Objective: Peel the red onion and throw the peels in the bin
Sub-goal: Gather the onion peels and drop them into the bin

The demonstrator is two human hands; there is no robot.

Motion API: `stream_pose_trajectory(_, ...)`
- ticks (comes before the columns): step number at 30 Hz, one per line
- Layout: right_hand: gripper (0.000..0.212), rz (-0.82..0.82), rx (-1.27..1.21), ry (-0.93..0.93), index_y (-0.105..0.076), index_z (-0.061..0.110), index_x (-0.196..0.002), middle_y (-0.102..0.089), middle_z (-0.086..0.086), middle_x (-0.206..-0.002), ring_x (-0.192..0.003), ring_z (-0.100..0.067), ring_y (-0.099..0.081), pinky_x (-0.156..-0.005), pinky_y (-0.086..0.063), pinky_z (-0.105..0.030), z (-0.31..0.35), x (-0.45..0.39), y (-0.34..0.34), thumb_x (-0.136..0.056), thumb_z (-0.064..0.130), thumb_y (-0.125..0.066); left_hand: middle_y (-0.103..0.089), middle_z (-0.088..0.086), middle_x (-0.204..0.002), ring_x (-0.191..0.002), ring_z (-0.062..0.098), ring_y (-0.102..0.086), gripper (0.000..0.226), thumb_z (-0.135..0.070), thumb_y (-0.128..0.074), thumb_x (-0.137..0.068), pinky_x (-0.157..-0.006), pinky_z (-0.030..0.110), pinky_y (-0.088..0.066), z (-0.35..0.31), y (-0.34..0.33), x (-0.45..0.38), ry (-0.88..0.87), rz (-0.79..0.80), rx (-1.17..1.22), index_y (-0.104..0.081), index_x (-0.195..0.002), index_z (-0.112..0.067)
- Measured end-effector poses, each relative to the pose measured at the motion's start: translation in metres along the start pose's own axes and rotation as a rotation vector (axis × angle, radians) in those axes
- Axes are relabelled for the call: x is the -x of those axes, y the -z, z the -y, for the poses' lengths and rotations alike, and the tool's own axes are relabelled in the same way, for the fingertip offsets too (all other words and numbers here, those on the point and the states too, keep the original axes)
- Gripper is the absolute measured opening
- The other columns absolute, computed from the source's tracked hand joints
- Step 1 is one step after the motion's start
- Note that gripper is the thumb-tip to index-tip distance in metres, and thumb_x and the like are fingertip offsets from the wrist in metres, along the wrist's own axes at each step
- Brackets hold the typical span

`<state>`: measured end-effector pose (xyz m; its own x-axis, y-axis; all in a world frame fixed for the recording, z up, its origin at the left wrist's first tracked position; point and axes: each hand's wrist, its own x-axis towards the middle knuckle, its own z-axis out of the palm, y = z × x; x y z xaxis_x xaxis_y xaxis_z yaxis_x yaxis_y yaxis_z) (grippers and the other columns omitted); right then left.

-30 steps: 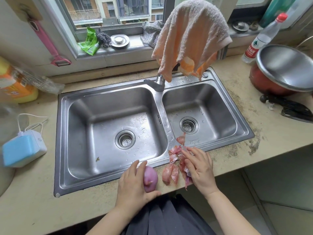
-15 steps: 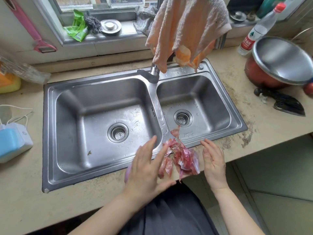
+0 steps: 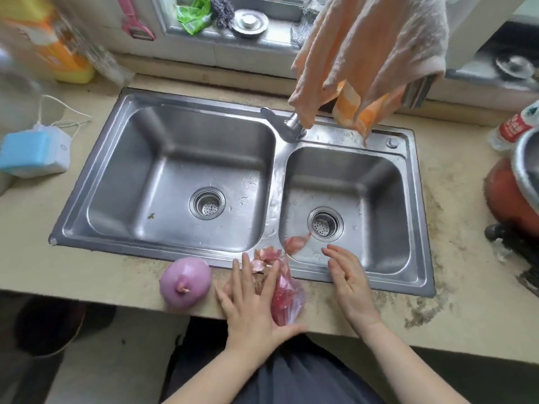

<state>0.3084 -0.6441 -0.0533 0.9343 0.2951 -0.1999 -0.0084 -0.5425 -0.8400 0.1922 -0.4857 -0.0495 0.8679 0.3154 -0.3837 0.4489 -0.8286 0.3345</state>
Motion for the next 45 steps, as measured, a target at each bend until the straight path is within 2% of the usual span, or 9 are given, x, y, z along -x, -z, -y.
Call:
stream_pose_trajectory(7,0.042,0.393,-0.049,0.187,-0.048,0.019,-0.136,-0.04,0.001,-0.148,-0.14,-0.004,-0.03,-0.117,-0.019,-0.021,0.011,-0.003,-0.014,-0.095,0.024,-0.039,-0.022,0.023,-0.156,-0.142,0.042,-0.024,0.108,-0.077,-0.059,-0.053,-0.1,0.075,-0.025,-0.028,-0.011,-0.023,0.063,-0.109,0.033,-0.022,-0.145,-0.035)
stream_pose_trajectory(13,0.043,0.252,-0.144,0.19,-0.046,0.031,-0.13,-0.046,0.017,-0.139,-0.135,0.003,-0.034,-0.11,-0.022,-0.01,0.008,-0.012,-0.004,-0.093,0.051,-0.036,-0.041,0.013,-0.15,-0.139,0.031,-0.038,0.075,-0.07,-0.046,-0.07,-0.11,0.063,-0.017,-0.02,-0.018,-0.037,-0.078,-0.15,-0.004,-0.057,-0.129,-0.025)
stream_pose_trajectory(18,0.023,0.146,-0.002,0.022,-0.063,0.017,-0.114,-0.058,0.009,-0.115,-0.118,-0.014,-0.053,-0.094,-0.031,-0.001,-0.018,-0.053,0.007,-0.096,0.012,-0.05,-0.061,0.0,-0.132,-0.128,0.014,-0.047,0.058,-0.05,-0.052,-0.085,-0.116,0.04,-0.008,-0.012,-0.027,-0.039,-0.163,-0.294,0.098,-0.061,-0.124,-0.008)
stream_pose_trajectory(23,0.043,0.458,0.38,-0.178,-0.055,0.012,-0.13,-0.049,-0.014,-0.129,-0.119,-0.029,-0.051,-0.106,-0.038,-0.034,-0.035,-0.124,-0.021,-0.087,0.011,-0.06,-0.068,0.003,-0.118,-0.121,0.014,-0.043,0.077,0.001,-0.082,-0.044,-0.116,0.038,-0.012,-0.009,-0.035,-0.04,-0.163,-0.283,0.148,-0.065,-0.119,-0.007)
stream_pose_trajectory(27,0.049,0.554,0.559,-0.24,-0.05,0.017,-0.134,-0.037,-0.018,-0.135,-0.125,-0.034,-0.044,-0.107,-0.035,-0.035,-0.046,-0.16,-0.068,-0.087,0.022,-0.061,-0.07,0.002,-0.115,-0.12,0.015,-0.045,0.079,0.001,-0.083,-0.039,-0.114,0.04,-0.015,-0.004,-0.042,-0.042,-0.19,-0.286,0.14,-0.068,-0.115,-0.007)
stream_pose_trajectory(35,0.023,0.869,0.878,-0.15,-0.069,0.001,-0.106,-0.066,-0.022,-0.115,-0.103,-0.036,-0.064,-0.089,-0.049,-0.034,-0.053,-0.155,-0.095,-0.085,0.005,-0.059,-0.067,0.0,-0.11,-0.114,0.015,-0.045,0.09,-0.007,-0.084,-0.044,-0.114,0.04,-0.015,-0.01,-0.034,-0.042,-0.167,-0.251,0.111,-0.056,-0.13,-0.009)
stream_pose_trajectory(37,0.021,0.91,0.837,-0.142,-0.071,0.001,-0.102,-0.07,-0.019,-0.108,-0.098,-0.033,-0.065,-0.083,-0.05,-0.031,-0.047,-0.149,-0.085,-0.083,0.01,-0.065,-0.066,-0.001,-0.107,-0.111,0.016,-0.046,0.09,-0.005,-0.081,-0.047,-0.113,0.041,-0.017,-0.013,-0.031,-0.041,-0.141,-0.251,0.112,-0.054,-0.133,-0.009)
stream_pose_trajectory(41,0.021,0.605,0.251,-0.337,-0.063,0.007,-0.069,-0.06,-0.012,-0.063,-0.047,-0.013,-0.055,-0.048,-0.049,-0.02,-0.046,-0.136,-0.046,-0.075,-0.012,-0.066,-0.067,0.0,-0.096,-0.098,0.02,-0.058,0.068,0.002,-0.08,-0.049,-0.102,0.045,-0.039,-0.017,-0.023,-0.046,-0.095,-0.314,0.172,-0.068,-0.113,-0.014)
stream_pose_trajectory(45,0.019,0.369,-0.264,-0.457,-0.07,-0.001,-0.082,-0.064,-0.013,-0.076,-0.065,-0.018,-0.059,-0.062,-0.057,-0.018,-0.046,-0.127,-0.006,-0.08,-0.016,-0.059,-0.059,0.003,-0.086,-0.086,0.027,-0.055,0.025,0.002,-0.066,-0.069,-0.082,0.037,-0.044,-0.026,-0.004,-0.069,-0.007,-0.205,0.073,-0.064,-0.086,-0.016)
